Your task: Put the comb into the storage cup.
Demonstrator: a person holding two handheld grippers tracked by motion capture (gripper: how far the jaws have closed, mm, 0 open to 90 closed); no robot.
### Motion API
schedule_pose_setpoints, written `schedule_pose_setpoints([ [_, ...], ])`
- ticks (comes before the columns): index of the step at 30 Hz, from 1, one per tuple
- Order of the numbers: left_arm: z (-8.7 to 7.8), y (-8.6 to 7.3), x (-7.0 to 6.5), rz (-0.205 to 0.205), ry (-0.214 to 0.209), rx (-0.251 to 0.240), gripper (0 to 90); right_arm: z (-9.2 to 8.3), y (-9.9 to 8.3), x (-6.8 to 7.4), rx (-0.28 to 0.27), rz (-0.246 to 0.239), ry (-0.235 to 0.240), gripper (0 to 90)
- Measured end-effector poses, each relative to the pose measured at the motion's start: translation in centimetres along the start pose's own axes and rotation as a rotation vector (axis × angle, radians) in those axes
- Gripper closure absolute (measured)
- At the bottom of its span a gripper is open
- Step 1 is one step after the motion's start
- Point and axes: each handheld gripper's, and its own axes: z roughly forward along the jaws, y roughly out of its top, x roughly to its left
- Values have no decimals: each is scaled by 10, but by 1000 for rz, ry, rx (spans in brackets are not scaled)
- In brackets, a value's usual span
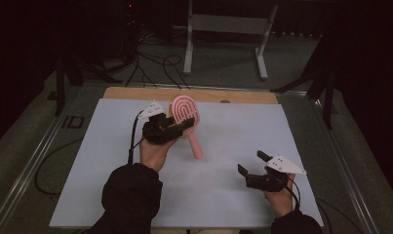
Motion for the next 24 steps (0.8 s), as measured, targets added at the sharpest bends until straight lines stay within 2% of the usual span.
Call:
schedule_pose_setpoints([
  [13,-4,5,12,-4,17,-5,647,1,-9,-1,-2,11,1,94],
  [24,-5,11,16,23,12,-7,647,3,-13,0,14,10,8,95],
])
